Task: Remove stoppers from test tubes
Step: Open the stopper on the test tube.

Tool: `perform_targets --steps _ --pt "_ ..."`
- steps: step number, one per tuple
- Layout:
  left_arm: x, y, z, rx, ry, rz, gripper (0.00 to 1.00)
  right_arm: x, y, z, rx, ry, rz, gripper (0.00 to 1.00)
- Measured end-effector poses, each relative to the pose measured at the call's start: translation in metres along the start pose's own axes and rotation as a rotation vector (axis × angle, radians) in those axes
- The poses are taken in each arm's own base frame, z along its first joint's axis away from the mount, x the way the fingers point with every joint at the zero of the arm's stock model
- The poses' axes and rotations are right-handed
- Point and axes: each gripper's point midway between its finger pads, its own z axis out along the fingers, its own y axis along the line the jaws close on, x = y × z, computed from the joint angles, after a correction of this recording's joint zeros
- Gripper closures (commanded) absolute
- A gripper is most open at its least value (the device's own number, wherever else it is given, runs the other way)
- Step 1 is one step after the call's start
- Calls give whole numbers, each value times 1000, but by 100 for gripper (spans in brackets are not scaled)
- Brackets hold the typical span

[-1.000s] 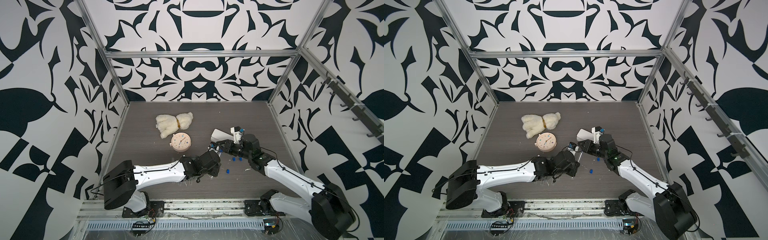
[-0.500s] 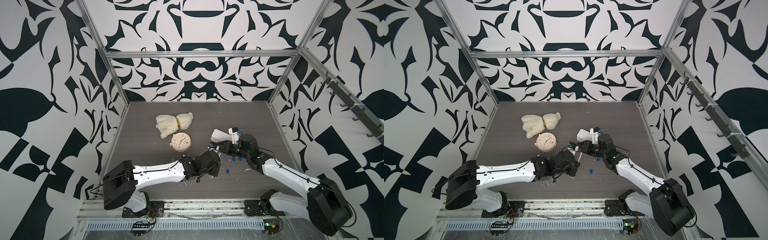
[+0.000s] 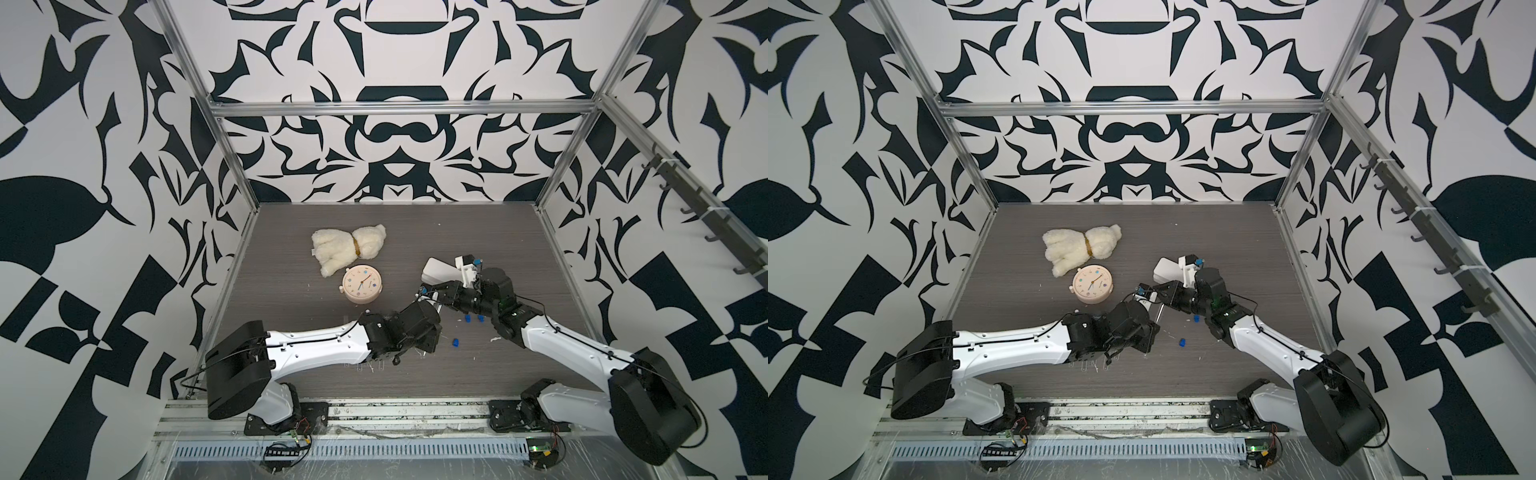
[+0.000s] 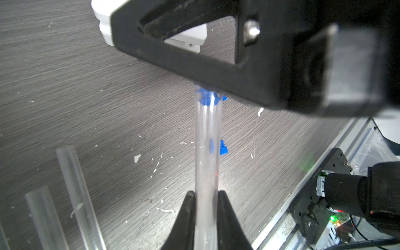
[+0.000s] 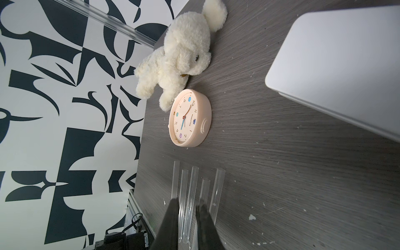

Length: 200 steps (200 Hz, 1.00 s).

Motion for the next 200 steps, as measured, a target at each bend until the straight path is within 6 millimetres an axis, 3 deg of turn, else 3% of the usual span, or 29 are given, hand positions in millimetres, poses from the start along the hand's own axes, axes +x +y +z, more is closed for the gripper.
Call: perform_targets --steps 94,200 --pt "0 0 0 0 1 0 81 0 0 0 3 0 -6 91" --pt "-3 -4 0 18 -12 -3 81 -7 -3 -10 92 -27 -137 100"
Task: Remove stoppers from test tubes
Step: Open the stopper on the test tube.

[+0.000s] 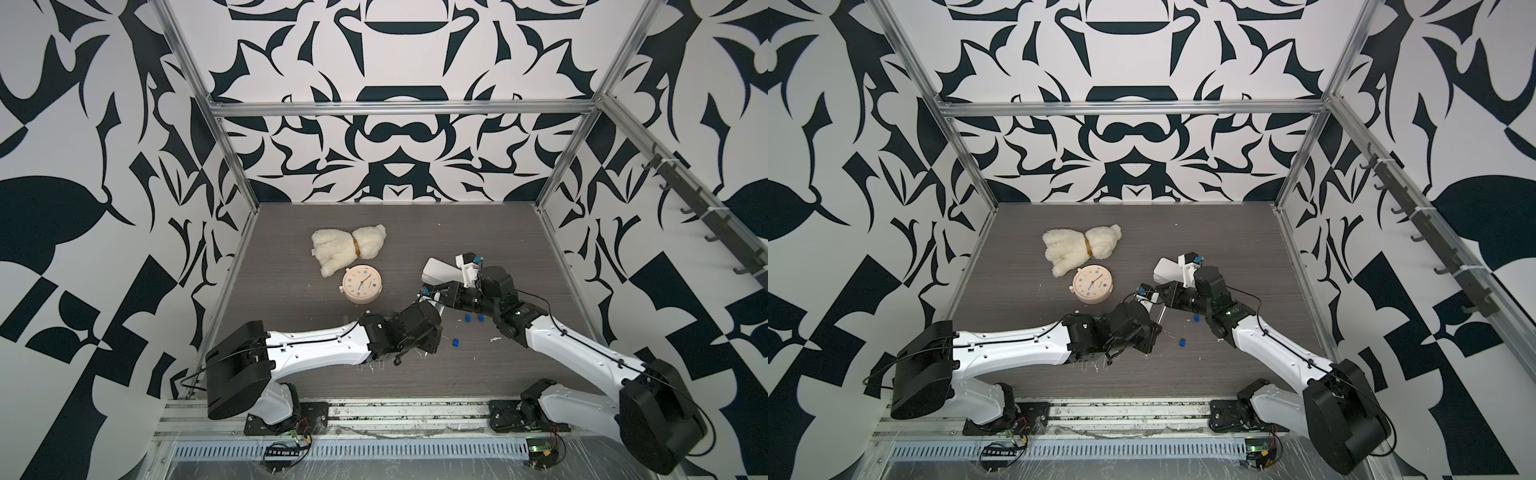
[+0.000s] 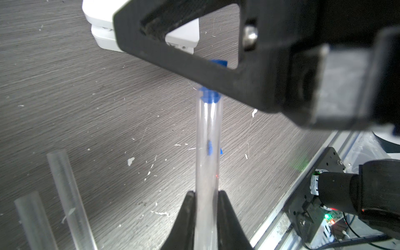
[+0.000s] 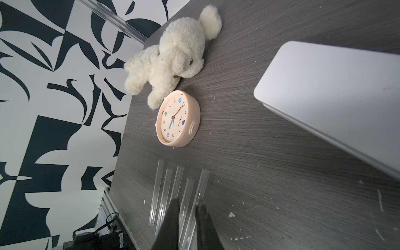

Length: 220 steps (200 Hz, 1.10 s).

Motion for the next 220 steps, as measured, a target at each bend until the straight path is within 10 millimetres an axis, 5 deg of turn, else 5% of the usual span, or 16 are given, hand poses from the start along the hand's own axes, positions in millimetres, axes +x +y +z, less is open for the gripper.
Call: perform_targets --steps 153,192,220 --pt "1 2 0 -8 1 -3 81 -24 13 -6 -104 -53 102 100" --pt "4 6 0 -28 10 -13 81 -33 -9 -16 -28 -80 102 100" --pt "14 19 0 -73 32 -24 81 -57 -40 -41 102 -162 83 100"
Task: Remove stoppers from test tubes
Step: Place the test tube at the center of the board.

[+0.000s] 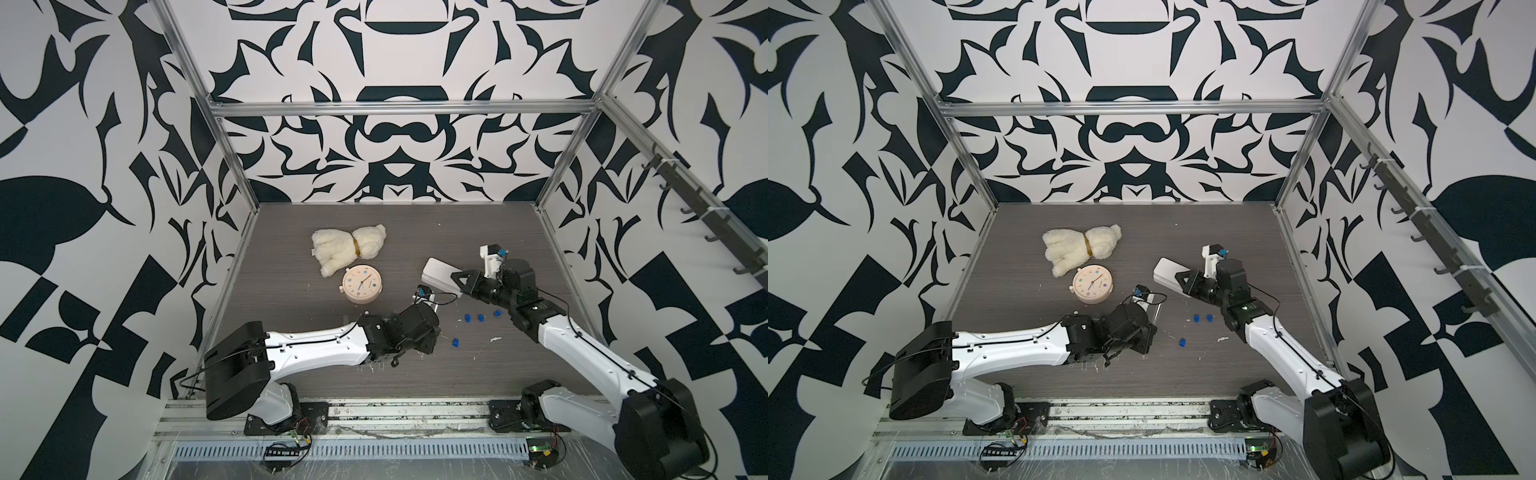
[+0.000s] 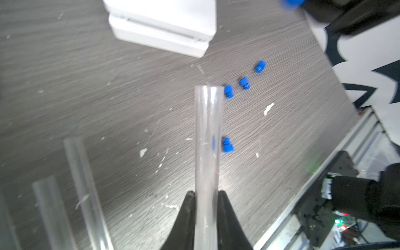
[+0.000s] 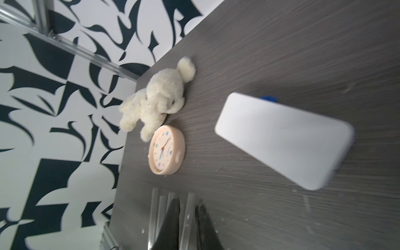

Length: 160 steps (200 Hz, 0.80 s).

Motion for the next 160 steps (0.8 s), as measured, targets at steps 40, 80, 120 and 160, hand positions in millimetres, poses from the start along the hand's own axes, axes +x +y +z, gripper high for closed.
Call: perform_targets --steps 40,80,120,160 --pt "14 29 6 -101 65 -52 81 -34 -47 -21 208 -106 -12 100" --pt "33 61 22 -213 152 -101 81 -37 -84 -29 379 -127 -6 100" --pt "38 72 30 -237 181 -130 81 -39 -106 -26 465 -145 -3 100" --pt "46 80 40 -255 219 -142 79 -28 -135 -18 545 -130 9 100"
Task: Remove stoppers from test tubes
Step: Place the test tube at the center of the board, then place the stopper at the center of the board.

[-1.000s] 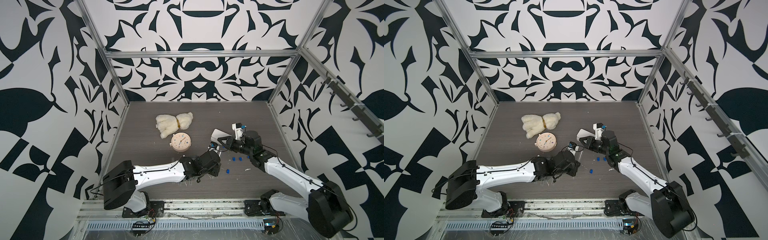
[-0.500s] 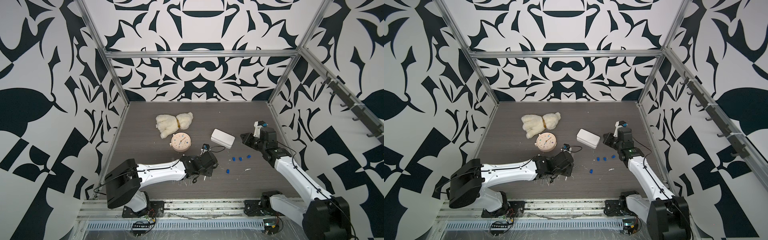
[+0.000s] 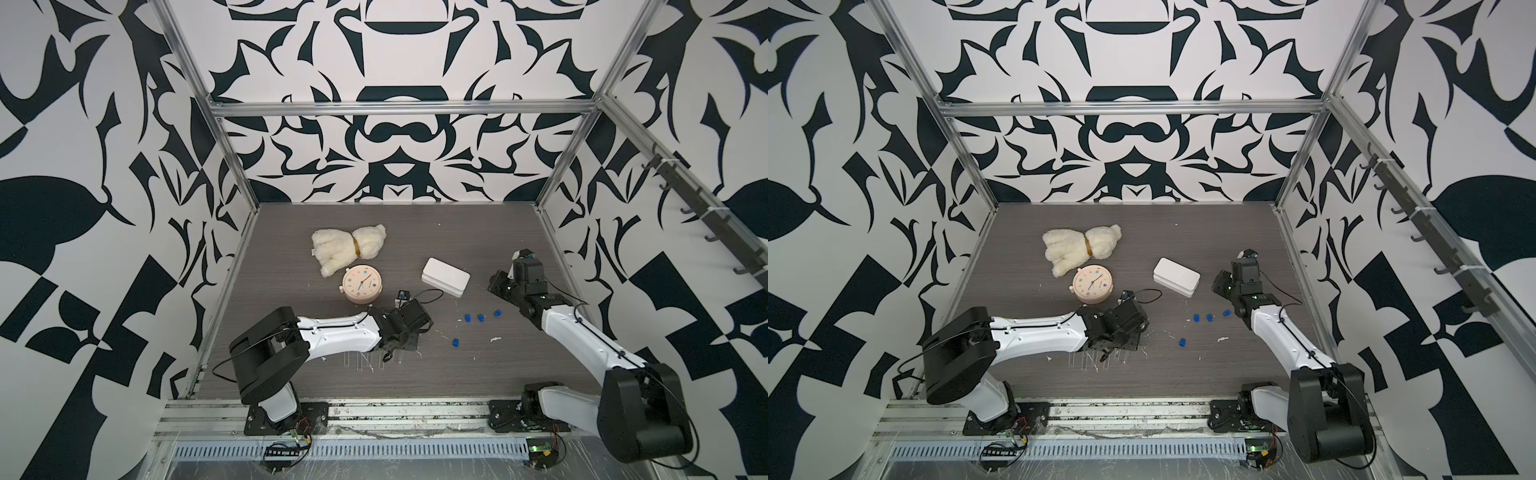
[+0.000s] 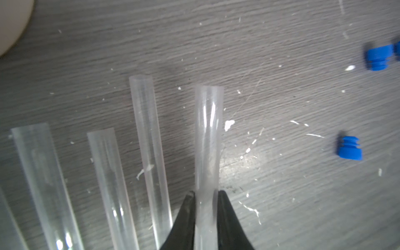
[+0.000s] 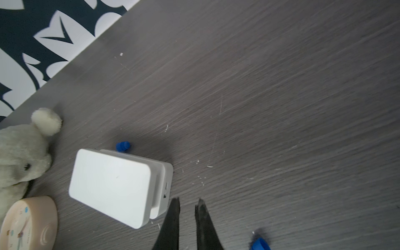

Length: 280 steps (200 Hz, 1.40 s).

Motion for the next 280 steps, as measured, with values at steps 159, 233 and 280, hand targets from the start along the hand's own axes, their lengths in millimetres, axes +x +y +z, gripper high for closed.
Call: perform_targets --steps 159,233,280 --pt "-5 -6 -5 38 1 8 59 11 -31 46 117 -21 3 89" --pt "-36 -15 -53 117 -142 0 56 28 -49 64 187 28 4 77" --pt "-35 -5 -62 100 -169 2 55 23 -47 64 203 28 21 67"
